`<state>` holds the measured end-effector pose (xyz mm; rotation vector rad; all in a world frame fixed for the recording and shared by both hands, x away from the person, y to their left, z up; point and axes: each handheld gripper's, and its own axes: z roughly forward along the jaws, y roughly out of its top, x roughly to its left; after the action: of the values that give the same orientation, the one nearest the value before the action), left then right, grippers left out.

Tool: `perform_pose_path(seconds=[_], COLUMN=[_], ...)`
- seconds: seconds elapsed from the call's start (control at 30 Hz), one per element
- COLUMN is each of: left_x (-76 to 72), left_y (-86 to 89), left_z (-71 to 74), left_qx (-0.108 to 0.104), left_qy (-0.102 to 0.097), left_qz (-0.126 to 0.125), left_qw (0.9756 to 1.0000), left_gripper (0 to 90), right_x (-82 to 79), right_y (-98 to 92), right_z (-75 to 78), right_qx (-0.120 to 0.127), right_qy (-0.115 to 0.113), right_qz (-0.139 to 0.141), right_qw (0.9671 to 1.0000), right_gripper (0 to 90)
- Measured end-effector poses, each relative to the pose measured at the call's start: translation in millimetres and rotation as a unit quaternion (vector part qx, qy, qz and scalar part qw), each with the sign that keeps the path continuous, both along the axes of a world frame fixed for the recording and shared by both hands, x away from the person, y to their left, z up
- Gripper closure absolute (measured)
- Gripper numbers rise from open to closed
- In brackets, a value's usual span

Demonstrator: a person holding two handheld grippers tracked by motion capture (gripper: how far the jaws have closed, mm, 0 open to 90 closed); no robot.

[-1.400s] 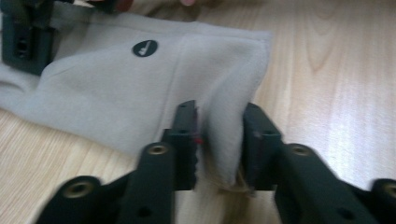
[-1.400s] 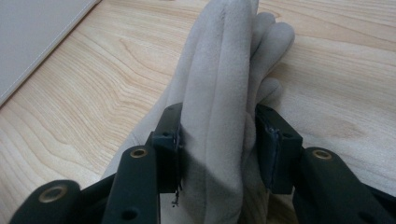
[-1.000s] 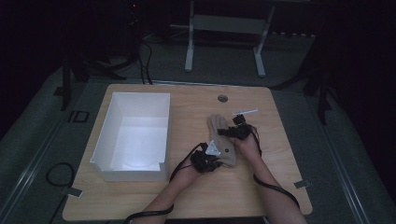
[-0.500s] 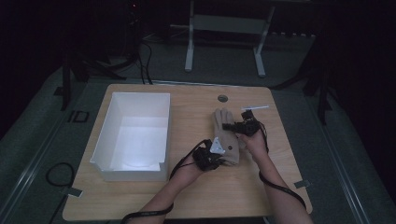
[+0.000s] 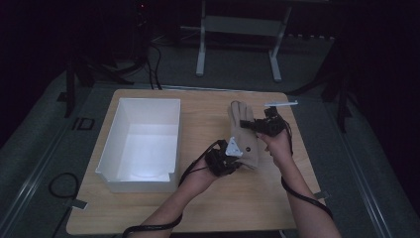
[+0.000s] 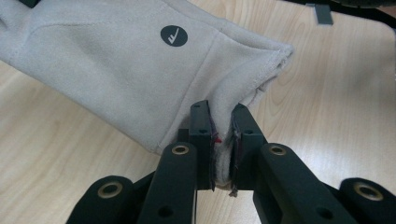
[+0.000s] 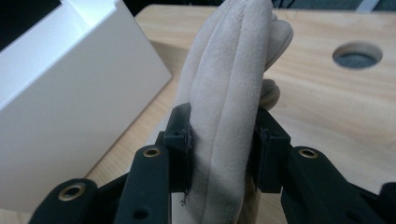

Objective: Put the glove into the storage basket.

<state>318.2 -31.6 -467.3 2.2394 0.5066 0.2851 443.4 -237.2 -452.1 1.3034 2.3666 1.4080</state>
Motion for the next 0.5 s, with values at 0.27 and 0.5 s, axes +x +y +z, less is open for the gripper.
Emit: perform_pose_path(seconds=[0.27, 0.5], left_x=[-4.7, -6.1], left_y=[9.1, 22.6], left_z=[31.7, 49.6], left_qx=[0.006, 0.007], left_qy=[-0.018, -0.026], left_qz=[0.003, 0.013], left_qw=[0.9998, 0.9995], left_gripper=[82.6, 82.5], right_x=[-4.9, -4.3], right_y=[6.8, 17.1], right_z=[33.8, 54.8], right_qx=[0.007, 0.020], right_qy=[-0.023, -0.032], right_qz=[0.008, 0.015], right_qw=[0.9997, 0.9992], right_gripper=[64.3, 64.3])
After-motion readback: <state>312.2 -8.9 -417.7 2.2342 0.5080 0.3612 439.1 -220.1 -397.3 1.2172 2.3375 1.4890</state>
